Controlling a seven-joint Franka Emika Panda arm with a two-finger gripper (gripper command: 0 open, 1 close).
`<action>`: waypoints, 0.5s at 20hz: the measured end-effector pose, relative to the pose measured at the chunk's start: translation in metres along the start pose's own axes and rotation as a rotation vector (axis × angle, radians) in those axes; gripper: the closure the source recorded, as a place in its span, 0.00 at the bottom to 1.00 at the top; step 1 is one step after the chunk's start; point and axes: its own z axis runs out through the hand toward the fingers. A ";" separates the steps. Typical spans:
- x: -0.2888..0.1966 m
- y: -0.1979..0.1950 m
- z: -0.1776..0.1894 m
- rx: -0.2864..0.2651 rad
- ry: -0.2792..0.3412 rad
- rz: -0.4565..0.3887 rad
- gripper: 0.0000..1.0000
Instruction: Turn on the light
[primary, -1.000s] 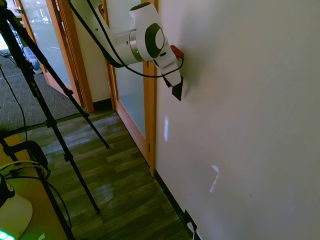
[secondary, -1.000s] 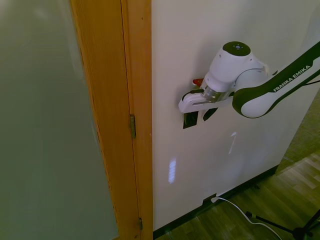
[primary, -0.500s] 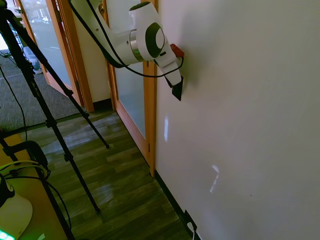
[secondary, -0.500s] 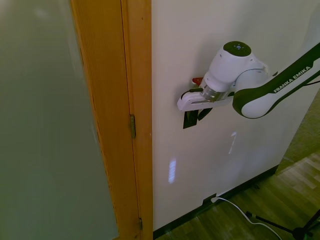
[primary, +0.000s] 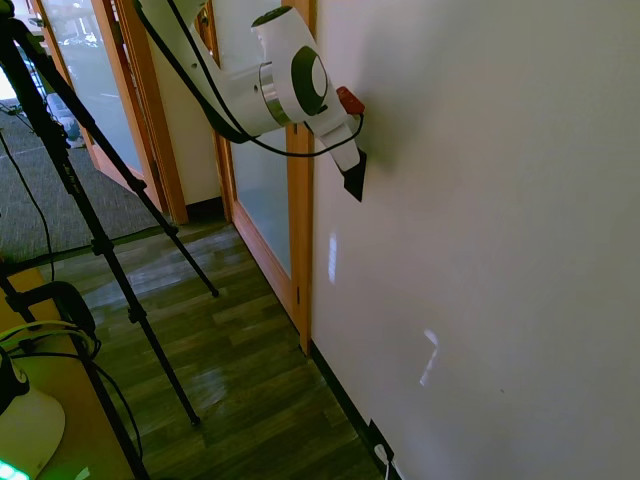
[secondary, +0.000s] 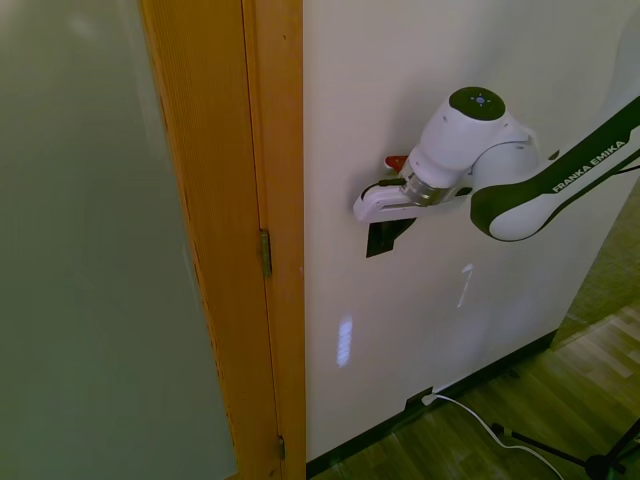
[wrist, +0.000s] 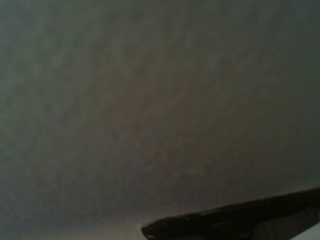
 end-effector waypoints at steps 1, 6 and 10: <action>0.000 0.000 0.000 0.003 0.002 0.000 1.00; -0.002 0.004 -0.002 0.031 0.009 0.003 1.00; -0.002 0.010 -0.016 0.093 0.032 0.020 1.00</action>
